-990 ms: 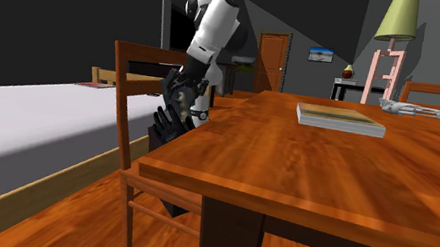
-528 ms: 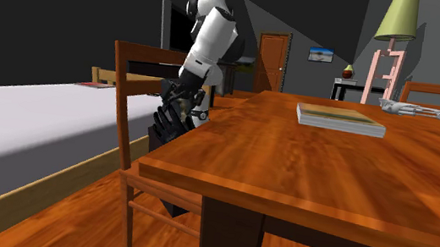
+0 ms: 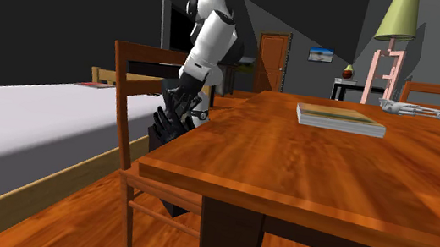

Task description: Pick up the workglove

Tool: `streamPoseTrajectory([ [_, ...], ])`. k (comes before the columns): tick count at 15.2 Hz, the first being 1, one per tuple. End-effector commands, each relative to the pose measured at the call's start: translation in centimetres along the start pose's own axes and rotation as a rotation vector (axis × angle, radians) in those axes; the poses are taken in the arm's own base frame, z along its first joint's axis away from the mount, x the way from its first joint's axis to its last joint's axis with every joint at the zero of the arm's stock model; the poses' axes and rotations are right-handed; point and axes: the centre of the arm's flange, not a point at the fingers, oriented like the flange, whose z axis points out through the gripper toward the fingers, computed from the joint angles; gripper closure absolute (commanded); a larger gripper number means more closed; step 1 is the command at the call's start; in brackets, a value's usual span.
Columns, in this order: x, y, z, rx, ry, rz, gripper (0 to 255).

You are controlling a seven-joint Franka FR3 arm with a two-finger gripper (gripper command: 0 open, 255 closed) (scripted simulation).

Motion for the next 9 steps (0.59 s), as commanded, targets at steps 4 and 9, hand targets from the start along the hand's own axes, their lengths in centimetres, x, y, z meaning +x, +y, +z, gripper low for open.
streamPoseTrajectory([
  [4, 0.0, 0.0, 0.0, 0.0, 0.0, -0.001, 255],
  [9, -1.0, 0.4, -2.4, 0.0, 0.0, -0.001, 255],
])
